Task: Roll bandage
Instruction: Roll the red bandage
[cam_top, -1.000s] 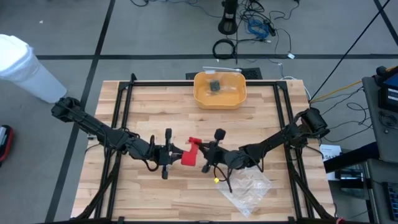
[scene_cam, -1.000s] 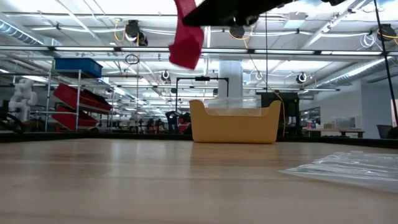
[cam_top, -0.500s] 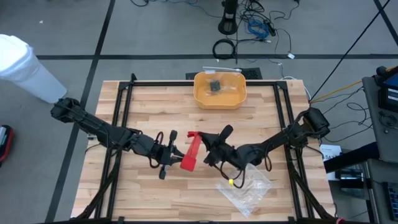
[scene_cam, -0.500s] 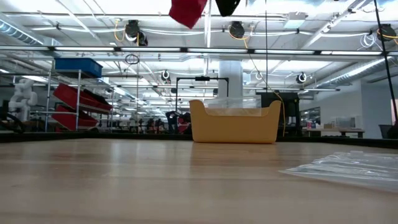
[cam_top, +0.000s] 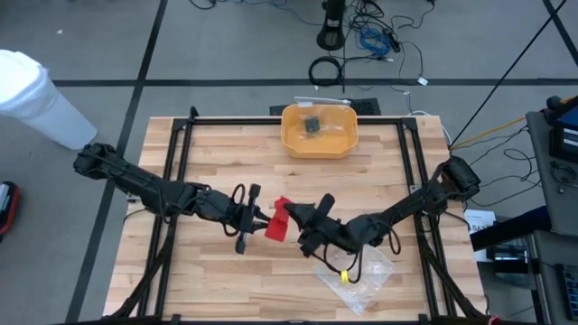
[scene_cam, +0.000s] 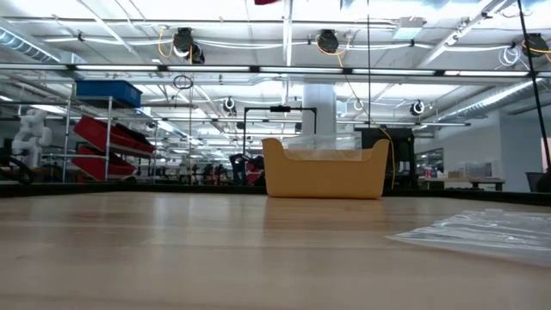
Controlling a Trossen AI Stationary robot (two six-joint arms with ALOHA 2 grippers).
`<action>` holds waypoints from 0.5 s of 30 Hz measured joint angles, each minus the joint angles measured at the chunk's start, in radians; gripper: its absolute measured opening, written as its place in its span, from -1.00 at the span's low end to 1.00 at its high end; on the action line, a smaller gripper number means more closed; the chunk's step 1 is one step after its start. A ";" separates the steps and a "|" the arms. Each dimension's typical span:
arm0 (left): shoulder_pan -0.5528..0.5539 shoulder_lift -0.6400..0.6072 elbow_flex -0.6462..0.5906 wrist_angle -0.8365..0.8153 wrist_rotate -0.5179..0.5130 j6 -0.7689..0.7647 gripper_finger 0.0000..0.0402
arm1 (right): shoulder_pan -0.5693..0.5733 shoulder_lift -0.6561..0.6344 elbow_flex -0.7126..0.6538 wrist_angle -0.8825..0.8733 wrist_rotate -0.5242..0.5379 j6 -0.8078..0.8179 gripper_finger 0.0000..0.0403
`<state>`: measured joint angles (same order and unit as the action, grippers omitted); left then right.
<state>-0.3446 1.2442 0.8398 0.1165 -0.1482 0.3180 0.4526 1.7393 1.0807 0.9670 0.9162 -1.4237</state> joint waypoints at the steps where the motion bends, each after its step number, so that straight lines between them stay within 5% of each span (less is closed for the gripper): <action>1: 0.001 0.000 0.000 0.000 0.000 0.000 -0.93 | 0.000 0.000 0.013 -0.039 -0.006 0.006 -1.00; 15: 0.021 0.000 -0.001 -0.020 -0.025 0.002 -0.93 | 0.034 0.002 0.041 -0.187 -0.114 -0.055 -1.00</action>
<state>-0.3234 1.2442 0.8391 0.0963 -0.1732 0.3195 0.4870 1.7412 1.1217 0.7799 0.8020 -1.4790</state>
